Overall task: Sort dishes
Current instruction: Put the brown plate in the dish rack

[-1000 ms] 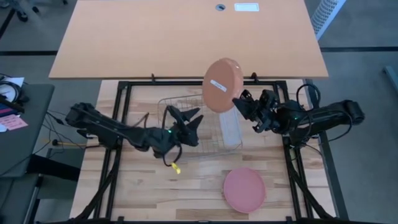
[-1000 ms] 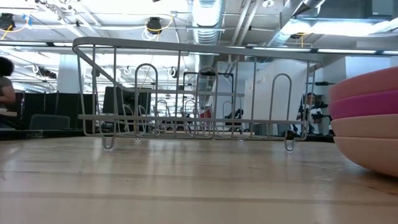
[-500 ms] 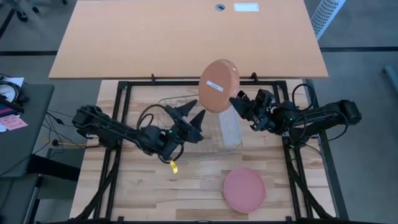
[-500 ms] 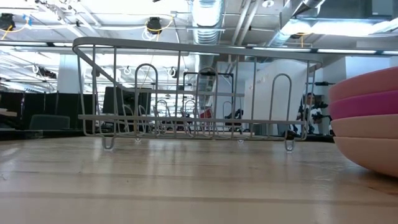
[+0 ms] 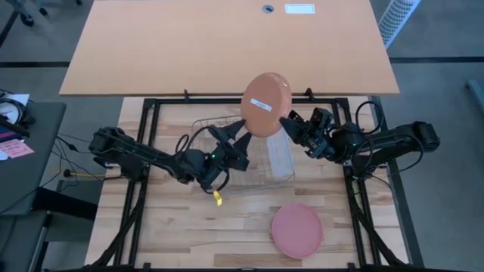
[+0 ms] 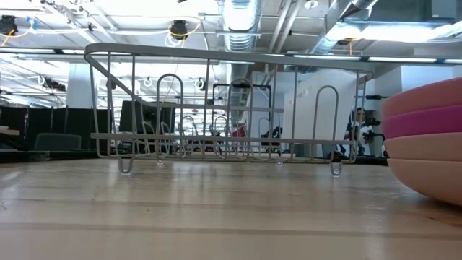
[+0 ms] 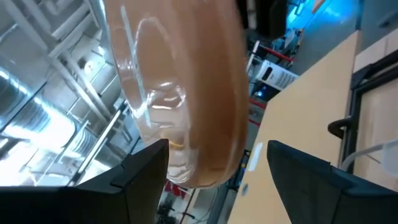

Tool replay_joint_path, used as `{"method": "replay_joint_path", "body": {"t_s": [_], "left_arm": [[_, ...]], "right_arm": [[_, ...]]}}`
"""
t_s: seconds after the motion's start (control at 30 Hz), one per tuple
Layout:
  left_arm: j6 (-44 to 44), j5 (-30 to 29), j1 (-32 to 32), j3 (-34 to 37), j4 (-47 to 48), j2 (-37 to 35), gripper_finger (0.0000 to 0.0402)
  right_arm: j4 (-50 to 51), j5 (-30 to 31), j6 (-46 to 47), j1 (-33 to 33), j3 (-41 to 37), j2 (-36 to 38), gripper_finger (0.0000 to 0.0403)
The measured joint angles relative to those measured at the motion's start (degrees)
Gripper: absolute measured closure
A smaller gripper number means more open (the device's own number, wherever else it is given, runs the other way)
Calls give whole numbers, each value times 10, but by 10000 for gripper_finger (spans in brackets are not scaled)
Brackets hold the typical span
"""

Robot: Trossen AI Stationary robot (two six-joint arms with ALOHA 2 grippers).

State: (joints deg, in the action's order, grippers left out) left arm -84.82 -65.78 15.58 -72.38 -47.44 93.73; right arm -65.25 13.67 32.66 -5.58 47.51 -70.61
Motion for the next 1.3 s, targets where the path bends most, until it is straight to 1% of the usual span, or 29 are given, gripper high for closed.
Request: {"method": "replay_joint_path", "body": {"t_s": [0.13,0.23,0.4,0.57,0.67,0.87,1.07,1.3], "left_arm": [[-12,4,-10,0,-1,0,136],[-23,23,-11,0,-1,0,152],[-32,55,-10,0,-2,0,204],[-23,50,-10,0,-4,0,260],[-22,43,-7,0,-6,-1,281],[-12,35,5,0,-3,-1,287],[-9,7,19,0,-1,-1,289],[-4,-5,26,0,0,-1,290]], "right_arm": [[0,2,10,0,0,0,403],[1,8,23,0,0,0,403],[9,15,34,0,0,0,396],[13,17,34,-4,0,0,390],[18,17,34,-4,0,0,390],[32,16,34,-4,0,1,389],[45,13,35,-4,0,1,388],[71,9,35,-5,0,1,388]]}}
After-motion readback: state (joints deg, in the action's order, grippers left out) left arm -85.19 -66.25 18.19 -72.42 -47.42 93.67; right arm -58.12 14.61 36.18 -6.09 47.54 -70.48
